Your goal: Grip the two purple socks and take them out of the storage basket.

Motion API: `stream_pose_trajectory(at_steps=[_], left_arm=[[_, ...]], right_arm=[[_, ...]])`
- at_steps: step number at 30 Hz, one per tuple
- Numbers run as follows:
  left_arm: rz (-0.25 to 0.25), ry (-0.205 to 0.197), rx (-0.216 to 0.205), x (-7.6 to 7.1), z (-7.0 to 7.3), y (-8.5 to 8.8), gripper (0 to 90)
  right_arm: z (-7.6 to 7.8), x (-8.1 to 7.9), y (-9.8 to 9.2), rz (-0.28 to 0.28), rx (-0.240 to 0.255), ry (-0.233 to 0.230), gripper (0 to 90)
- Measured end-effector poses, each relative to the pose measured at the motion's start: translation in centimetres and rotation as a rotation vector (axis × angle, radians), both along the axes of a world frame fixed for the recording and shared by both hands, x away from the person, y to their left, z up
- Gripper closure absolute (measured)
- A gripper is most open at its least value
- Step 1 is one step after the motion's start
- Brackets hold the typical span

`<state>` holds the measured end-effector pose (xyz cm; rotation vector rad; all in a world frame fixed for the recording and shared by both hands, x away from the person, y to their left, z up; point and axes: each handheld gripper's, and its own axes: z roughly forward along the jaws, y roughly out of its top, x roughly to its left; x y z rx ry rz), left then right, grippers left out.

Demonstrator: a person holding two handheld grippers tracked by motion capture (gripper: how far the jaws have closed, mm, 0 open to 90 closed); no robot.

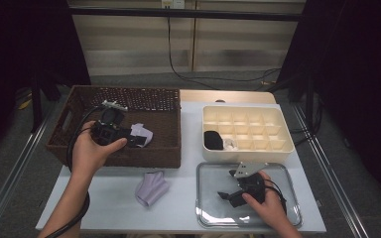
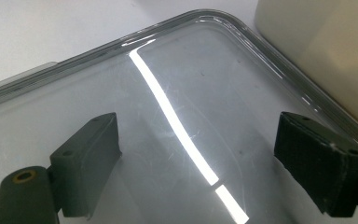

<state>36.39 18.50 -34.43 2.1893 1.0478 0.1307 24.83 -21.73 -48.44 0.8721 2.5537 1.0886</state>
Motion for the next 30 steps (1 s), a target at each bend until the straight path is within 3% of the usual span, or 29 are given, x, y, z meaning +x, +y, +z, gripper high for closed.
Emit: stream_pose_trajectory(at_steps=[3,9,12,20,29,30], left_arm=[[0.004,-0.018,0.016,0.6,-0.1,0.1,30.0],[0.017,-0.011,0.027,1.6,-0.4,0.2,29.6],[0.020,0.001,0.012,2.2,-0.6,0.2,30.2],[0.025,-0.024,0.012,3.4,-0.8,0.1,29.4],[0.054,-0.022,0.002,4.8,-1.0,-0.2,29.4],[0.037,-0.016,-0.001,5.0,-1.0,-0.1,29.4]], right_arm=[[0.0,0.0,0.0,0.000,0.000,0.000,13.5],[0.0,0.0,0.0,0.000,0.000,-0.001,13.5],[0.0,0.0,0.0,0.000,0.000,0.000,13.5],[0.0,0.0,0.0,0.000,0.000,0.000,13.5],[0.0,0.0,0.0,0.000,0.000,0.000,13.5],[0.0,0.0,0.0,0.000,0.000,0.000,13.5]])
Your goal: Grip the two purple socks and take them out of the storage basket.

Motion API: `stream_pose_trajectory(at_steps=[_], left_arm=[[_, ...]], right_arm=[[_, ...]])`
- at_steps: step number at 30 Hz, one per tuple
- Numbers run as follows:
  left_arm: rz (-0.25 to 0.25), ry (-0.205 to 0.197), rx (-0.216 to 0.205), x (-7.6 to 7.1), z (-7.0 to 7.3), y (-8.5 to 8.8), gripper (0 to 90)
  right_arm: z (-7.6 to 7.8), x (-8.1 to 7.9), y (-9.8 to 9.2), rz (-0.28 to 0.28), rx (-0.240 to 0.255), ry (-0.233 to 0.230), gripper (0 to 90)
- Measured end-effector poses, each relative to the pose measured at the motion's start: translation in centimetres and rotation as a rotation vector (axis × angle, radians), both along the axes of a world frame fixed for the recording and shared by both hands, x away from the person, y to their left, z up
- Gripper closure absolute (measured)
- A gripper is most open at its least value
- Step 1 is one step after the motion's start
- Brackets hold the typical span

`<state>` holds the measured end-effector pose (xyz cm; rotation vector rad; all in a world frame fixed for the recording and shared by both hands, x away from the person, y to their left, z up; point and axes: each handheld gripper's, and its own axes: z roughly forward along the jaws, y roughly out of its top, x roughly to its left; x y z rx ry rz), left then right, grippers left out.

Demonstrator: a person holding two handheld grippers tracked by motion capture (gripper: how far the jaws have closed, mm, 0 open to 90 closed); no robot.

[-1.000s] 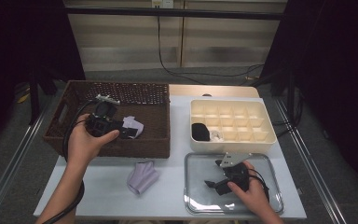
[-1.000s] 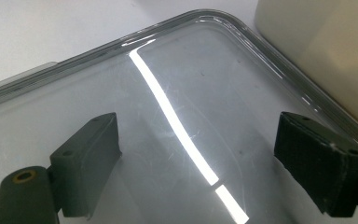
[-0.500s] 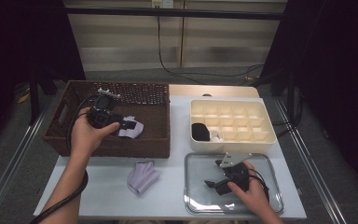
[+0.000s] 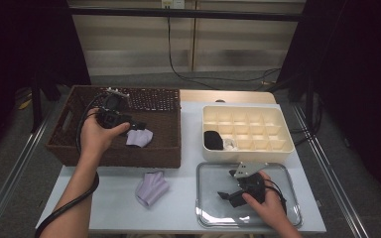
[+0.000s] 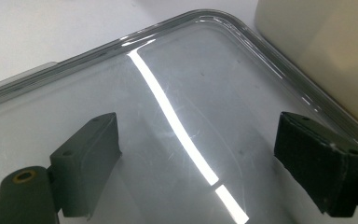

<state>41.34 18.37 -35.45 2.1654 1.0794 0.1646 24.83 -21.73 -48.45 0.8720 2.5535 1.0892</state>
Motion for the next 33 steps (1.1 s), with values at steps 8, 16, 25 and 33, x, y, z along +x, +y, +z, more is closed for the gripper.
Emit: stream_pose_trajectory(at_steps=[8,16,25,33], left_arm=[[0.015,0.012,-0.001,1.2,-0.7,-0.1,29.3],[0.016,0.014,0.015,1.9,-1.2,-0.4,29.1],[0.014,0.020,0.026,2.9,-1.6,-0.4,29.1],[0.014,0.027,0.014,3.6,-2.3,-0.9,29.9]], right_arm=[[0.0,0.0,0.0,0.000,0.000,0.000,13.5],[0.0,0.0,0.0,0.000,0.001,0.000,13.5],[0.0,0.0,0.0,0.000,0.001,0.000,13.5],[0.0,0.0,0.0,0.001,0.001,0.001,13.3]])
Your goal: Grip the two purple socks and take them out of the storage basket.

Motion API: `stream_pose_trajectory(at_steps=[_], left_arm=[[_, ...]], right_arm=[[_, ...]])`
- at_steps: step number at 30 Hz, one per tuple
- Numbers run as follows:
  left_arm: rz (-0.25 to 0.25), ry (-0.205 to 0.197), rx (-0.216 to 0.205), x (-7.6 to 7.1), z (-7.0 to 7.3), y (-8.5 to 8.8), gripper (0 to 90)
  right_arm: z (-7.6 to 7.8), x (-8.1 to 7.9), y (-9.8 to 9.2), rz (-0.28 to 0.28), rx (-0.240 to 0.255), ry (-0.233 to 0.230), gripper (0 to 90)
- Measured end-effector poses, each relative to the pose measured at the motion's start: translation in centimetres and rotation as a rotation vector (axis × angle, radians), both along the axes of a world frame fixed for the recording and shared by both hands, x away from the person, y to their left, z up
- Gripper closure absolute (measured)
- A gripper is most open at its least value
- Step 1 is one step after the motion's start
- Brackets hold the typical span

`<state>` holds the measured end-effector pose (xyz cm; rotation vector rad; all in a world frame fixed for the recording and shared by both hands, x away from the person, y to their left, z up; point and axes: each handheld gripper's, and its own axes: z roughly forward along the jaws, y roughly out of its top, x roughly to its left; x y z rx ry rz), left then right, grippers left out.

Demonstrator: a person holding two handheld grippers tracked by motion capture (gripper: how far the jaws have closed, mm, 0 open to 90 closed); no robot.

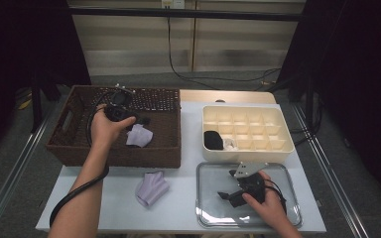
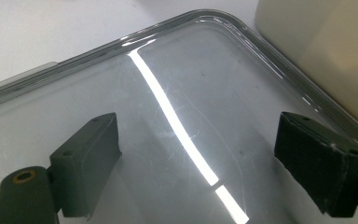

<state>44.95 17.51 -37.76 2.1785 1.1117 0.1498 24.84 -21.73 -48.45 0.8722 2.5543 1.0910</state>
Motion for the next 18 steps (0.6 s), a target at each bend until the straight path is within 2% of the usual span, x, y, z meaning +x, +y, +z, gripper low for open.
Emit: stream_pose_trajectory(at_steps=[2,10,11,12,18], left_arm=[[0.006,-0.008,0.011,0.1,-0.2,-0.1,29.5],[0.013,0.025,0.023,0.6,-1.5,0.0,29.5],[0.008,0.022,0.036,0.7,-1.6,0.0,29.5],[0.025,0.016,0.026,0.6,-1.8,-0.1,29.5],[0.026,0.034,0.041,0.9,-2.6,-0.2,29.5]], right_arm=[[0.0,0.0,0.0,0.000,0.000,0.000,13.4],[0.0,0.0,0.0,0.001,-0.002,-0.001,13.3],[0.0,0.0,0.0,0.000,0.000,0.000,13.3],[0.0,0.0,0.0,0.000,0.000,0.000,13.3],[0.0,0.0,0.0,0.000,0.000,0.000,13.3]])
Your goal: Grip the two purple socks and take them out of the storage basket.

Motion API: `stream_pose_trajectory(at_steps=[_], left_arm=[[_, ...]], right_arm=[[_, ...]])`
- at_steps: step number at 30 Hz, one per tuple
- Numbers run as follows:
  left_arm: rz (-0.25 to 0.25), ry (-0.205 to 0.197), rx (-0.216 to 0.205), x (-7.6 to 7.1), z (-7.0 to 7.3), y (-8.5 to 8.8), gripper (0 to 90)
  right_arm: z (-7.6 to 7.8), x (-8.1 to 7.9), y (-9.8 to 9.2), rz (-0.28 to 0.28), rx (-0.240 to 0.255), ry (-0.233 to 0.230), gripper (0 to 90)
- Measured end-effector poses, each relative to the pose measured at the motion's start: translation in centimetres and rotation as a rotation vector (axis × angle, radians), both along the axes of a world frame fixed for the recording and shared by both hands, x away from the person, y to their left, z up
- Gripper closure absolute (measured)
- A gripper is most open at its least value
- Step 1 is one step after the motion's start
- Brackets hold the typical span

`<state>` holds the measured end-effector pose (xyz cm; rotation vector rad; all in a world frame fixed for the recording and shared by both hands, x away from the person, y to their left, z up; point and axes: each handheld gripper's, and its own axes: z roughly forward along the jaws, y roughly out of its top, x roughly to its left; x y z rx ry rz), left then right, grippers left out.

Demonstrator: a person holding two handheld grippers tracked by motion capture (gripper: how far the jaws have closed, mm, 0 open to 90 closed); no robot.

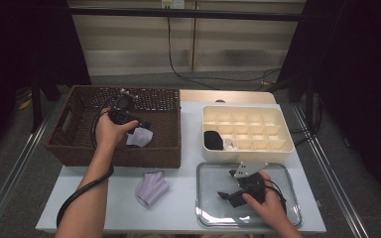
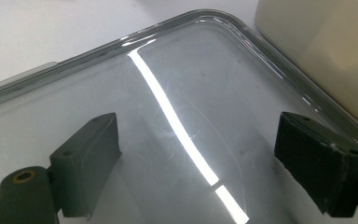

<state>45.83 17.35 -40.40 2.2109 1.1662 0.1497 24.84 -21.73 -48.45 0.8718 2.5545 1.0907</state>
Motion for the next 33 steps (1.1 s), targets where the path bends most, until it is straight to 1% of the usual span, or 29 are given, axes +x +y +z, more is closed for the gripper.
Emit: stream_pose_trajectory(at_steps=[3,4,5,6,7,8,9,10,12,15,19,20,22,25,26,28,29,32,33], left_arm=[[-0.003,0.004,0.012,0.2,-0.3,0.1,28.7],[-0.007,0.016,0.023,0.3,-0.5,0.2,28.7],[0.000,0.015,0.024,0.3,-0.6,0.1,28.8],[0.003,0.019,0.041,0.4,-0.8,0.2,28.8],[0.013,0.021,0.044,0.5,-1.0,0.3,28.8],[0.018,0.033,0.041,0.6,-1.2,0.4,28.8],[0.018,0.037,0.044,0.7,-1.4,0.4,28.8],[0.027,0.043,0.049,0.7,-1.6,0.4,28.8],[0.023,0.057,0.062,0.8,-1.8,0.5,28.9],[0.044,0.056,0.077,0.8,-2.2,0.6,29.5],[0.058,0.055,0.078,1.0,-2.7,0.8,28.8],[0.059,0.058,0.081,1.0,-2.9,0.8,28.5],[0.073,0.080,0.080,1.0,-3.2,0.8,29.0],[0.070,0.089,0.080,1.0,-3.5,0.7,31.6],[0.064,0.096,0.091,1.0,-3.6,0.6,31.6],[0.071,0.106,0.104,1.0,-3.9,0.5,31.7],[0.062,0.102,0.112,1.0,-4.0,0.5,31.9],[0.074,0.106,0.109,1.0,-4.4,0.5,32.0],[0.069,0.109,0.112,1.1,-4.4,0.5,32.0]], right_arm=[[0.0,0.0,0.0,0.000,0.000,-0.001,13.3],[0.0,0.0,0.0,0.000,0.000,0.000,13.3],[0.0,0.0,0.0,0.000,0.000,0.000,13.3],[0.0,0.0,0.0,0.000,0.000,0.000,13.4],[0.0,0.0,0.0,0.000,0.000,0.000,13.4],[0.0,0.0,0.0,0.000,0.000,0.000,13.4],[0.0,0.0,0.0,0.000,0.000,0.000,13.3],[0.0,0.0,0.0,0.000,0.000,0.000,13.4],[0.0,0.0,0.0,0.000,0.000,0.000,13.3],[0.0,0.0,0.0,0.000,0.001,0.000,13.4],[0.0,0.0,0.0,0.000,0.000,0.000,13.3],[0.0,0.0,0.0,0.000,0.000,0.000,13.3],[0.0,0.0,0.0,0.000,0.000,0.000,13.4],[0.0,0.0,0.0,0.000,0.000,0.000,13.4],[0.0,0.0,0.0,0.000,0.000,0.000,13.4],[0.0,0.0,0.0,0.000,0.000,0.000,13.3],[0.0,0.0,0.0,0.000,0.000,0.000,13.3],[0.0,0.0,0.0,0.000,0.000,0.000,13.4],[0.0,0.0,0.0,0.000,0.000,0.000,13.4]])
